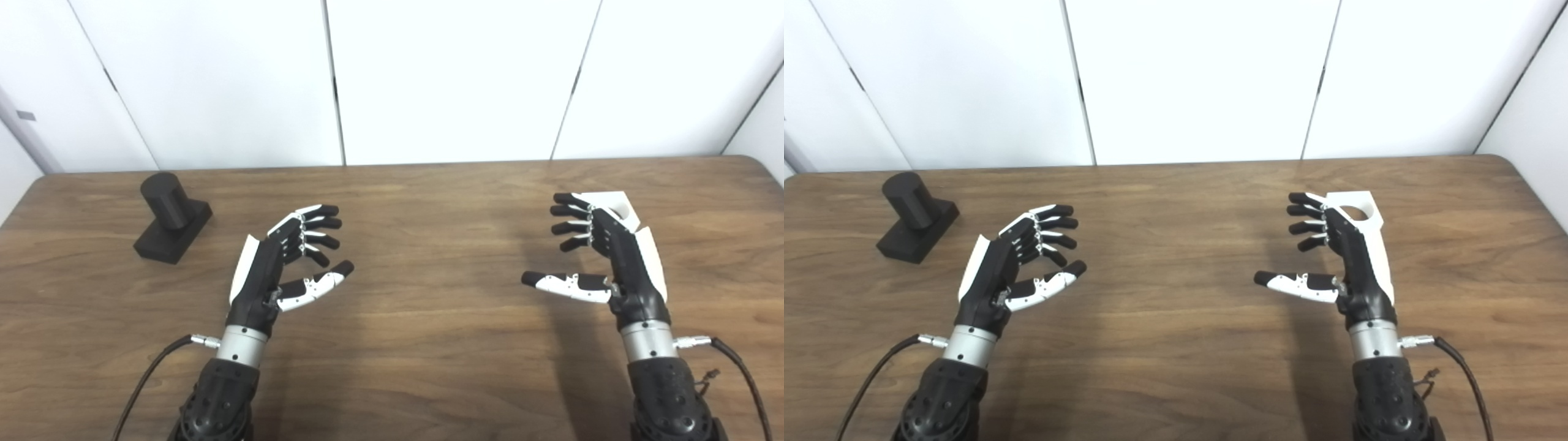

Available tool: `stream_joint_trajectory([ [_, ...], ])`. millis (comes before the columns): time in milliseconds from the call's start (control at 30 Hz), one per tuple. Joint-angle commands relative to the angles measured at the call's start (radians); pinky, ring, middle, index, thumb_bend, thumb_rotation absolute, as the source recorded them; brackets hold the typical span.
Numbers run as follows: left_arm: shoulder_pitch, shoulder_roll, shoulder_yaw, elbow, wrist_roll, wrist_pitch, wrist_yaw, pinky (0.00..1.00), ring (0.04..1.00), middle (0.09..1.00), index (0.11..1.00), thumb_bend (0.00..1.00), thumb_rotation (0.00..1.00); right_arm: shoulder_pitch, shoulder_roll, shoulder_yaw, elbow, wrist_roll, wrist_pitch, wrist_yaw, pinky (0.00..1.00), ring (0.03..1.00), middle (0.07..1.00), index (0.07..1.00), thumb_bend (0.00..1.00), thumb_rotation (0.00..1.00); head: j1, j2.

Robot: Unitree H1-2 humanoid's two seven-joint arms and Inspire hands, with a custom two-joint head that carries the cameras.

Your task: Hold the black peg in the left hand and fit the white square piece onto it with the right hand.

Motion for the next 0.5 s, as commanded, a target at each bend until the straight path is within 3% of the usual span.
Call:
stream_joint_trajectory([
  [0,-0.034,0.007,0.002,-0.004,-0.003,-0.042,0.005,0.47,0.622,0.72,0.741,0.6,0.0,-0.024,-0.001,-0.001,-0.029,0.002,-0.022,-0.009,0.51,0.639,0.724,0.752,0.6,0.07,-0.001,0.001],
  [367,-0.032,0.0,-0.001,-0.001,-0.016,-0.041,-0.001,0.47,0.62,0.727,0.742,0.6,0.0,-0.024,-0.008,-0.006,-0.021,0.004,-0.031,-0.011,0.51,0.641,0.724,0.746,0.61,0.05,0.028,-0.004],
  [467,-0.031,0.002,-0.005,0.001,-0.012,-0.048,-0.002,0.47,0.623,0.728,0.741,0.6,0.0,-0.023,-0.013,-0.007,-0.017,0.002,-0.033,-0.01,0.51,0.643,0.723,0.744,0.6,0.05,0.075,-0.014],
])
